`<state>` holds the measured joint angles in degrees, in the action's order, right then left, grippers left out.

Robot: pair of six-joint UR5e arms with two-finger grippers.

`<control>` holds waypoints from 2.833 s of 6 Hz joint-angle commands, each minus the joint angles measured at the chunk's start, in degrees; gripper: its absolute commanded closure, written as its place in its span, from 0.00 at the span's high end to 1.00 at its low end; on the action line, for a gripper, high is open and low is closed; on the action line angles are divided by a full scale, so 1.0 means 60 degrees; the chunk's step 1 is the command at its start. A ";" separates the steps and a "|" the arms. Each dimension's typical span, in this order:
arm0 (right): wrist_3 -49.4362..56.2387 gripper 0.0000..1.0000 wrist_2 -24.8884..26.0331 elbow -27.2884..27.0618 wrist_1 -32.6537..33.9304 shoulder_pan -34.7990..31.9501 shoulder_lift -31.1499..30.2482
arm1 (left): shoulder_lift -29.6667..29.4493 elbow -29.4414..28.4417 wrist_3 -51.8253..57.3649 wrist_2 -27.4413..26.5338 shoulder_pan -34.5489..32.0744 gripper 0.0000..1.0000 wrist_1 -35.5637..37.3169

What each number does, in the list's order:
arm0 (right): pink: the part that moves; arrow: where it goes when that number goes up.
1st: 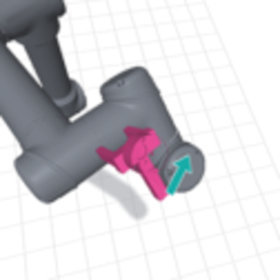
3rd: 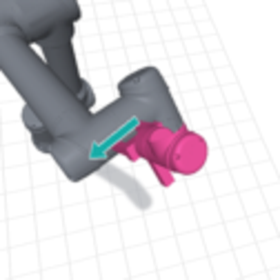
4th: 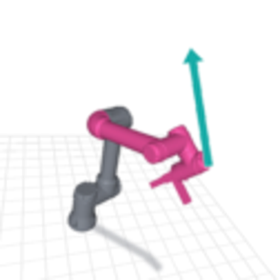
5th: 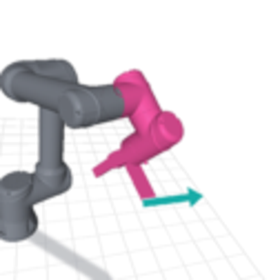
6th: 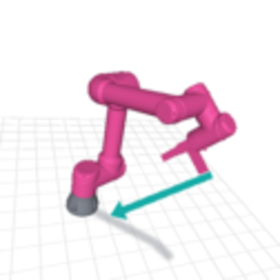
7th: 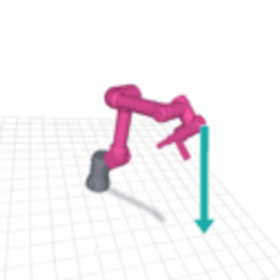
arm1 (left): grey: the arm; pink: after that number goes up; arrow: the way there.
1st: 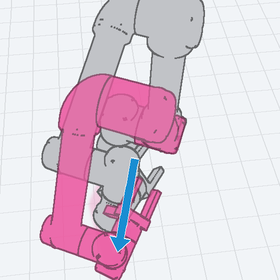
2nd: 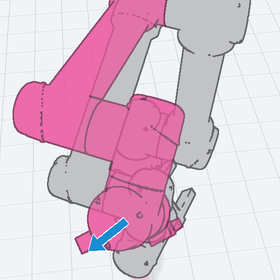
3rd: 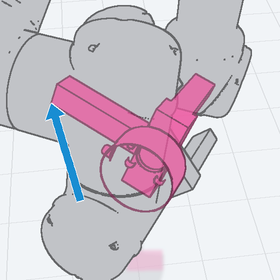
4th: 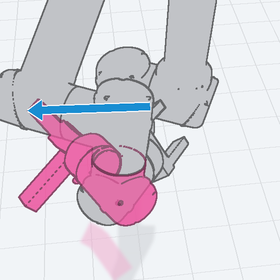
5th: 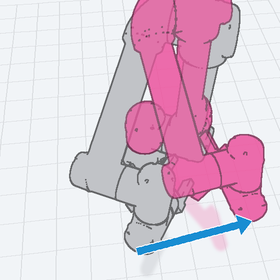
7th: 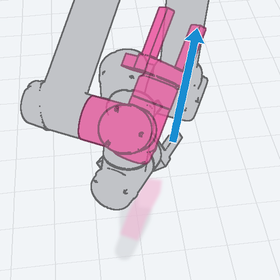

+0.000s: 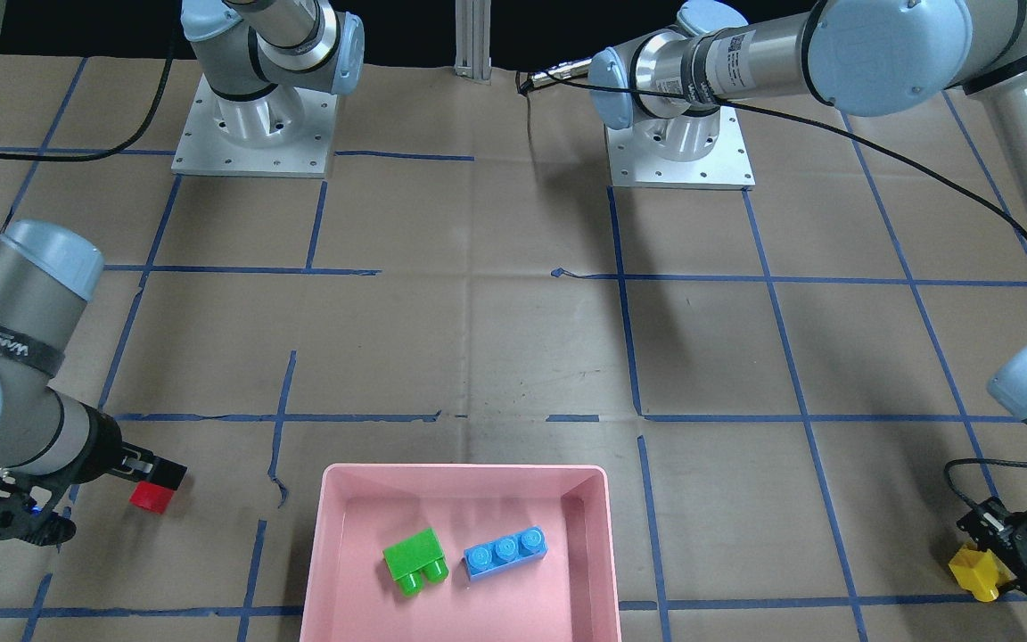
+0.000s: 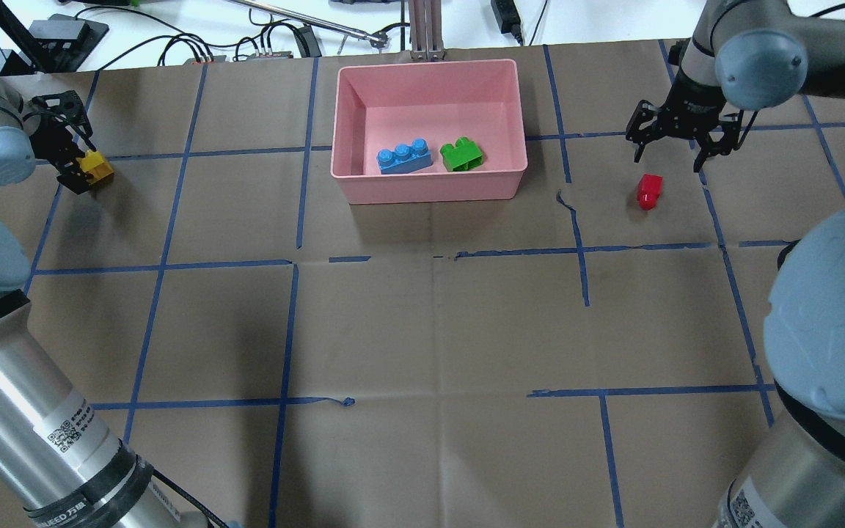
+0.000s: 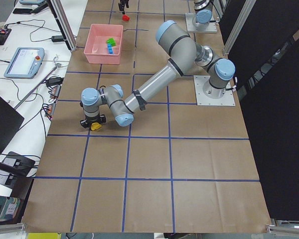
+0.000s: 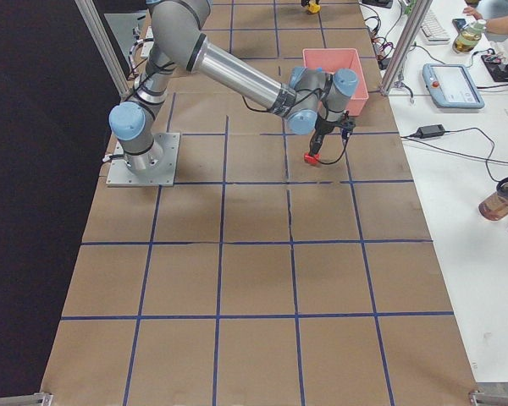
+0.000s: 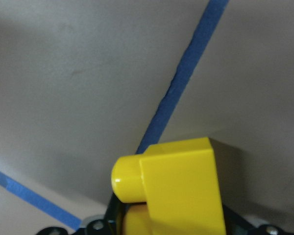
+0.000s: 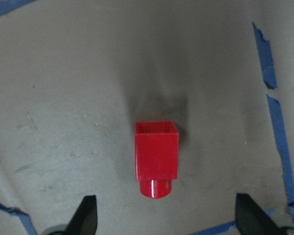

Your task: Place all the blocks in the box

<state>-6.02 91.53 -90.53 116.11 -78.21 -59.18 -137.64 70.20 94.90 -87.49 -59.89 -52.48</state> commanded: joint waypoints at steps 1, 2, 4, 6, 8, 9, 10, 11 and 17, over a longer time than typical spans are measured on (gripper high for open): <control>0.0066 0.99 -0.0021 -0.1185 0.1712 0.0013 0.0077 | 0.1063 0.0004 -0.0404 -0.0095 -0.0722 0.06 -0.1555; -0.0006 0.99 -0.0007 -0.1215 0.1727 0.0013 0.0136 | 0.1722 -0.0011 -0.1611 -0.0140 -0.1307 0.06 -0.2276; -0.0036 0.98 -0.0036 -0.1040 0.2046 0.0013 0.0166 | 0.2080 -0.0069 -0.3606 -0.0199 -0.2699 0.06 -0.2474; -0.0051 0.65 -0.0109 -0.1025 0.2166 0.0013 0.0181 | 0.2343 -0.0128 -0.6486 -0.0170 -0.4716 0.07 -0.2328; -0.0022 0.38 -0.0168 -0.1011 0.2152 0.0013 0.0166 | 0.2082 -0.0245 -0.8776 -0.0155 -0.6461 0.08 -0.2036; -0.0022 0.30 -0.0168 -0.0996 0.2137 0.0028 0.0137 | 0.1616 -0.0071 -0.8844 -0.0140 -0.6643 0.08 -0.1454; -0.0036 0.31 -0.0139 -0.0619 0.2065 0.0028 0.0108 | 0.0959 -0.0040 -0.9120 -0.0169 -0.7037 0.26 -0.1072; -0.0036 0.31 -0.0124 0.0241 0.1411 0.0028 0.0093 | 0.0793 -0.0069 -0.9892 -0.0198 -0.7200 0.95 -0.0836; -0.0573 0.31 -0.0812 0.4976 -0.2536 -0.2029 0.0705 | 0.4708 0.0063 -1.0133 -0.0198 -0.5958 0.98 -0.5686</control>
<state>-7.31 87.06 -62.98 100.78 -85.57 -56.19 -114.55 70.56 34.57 -88.64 -96.82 -80.21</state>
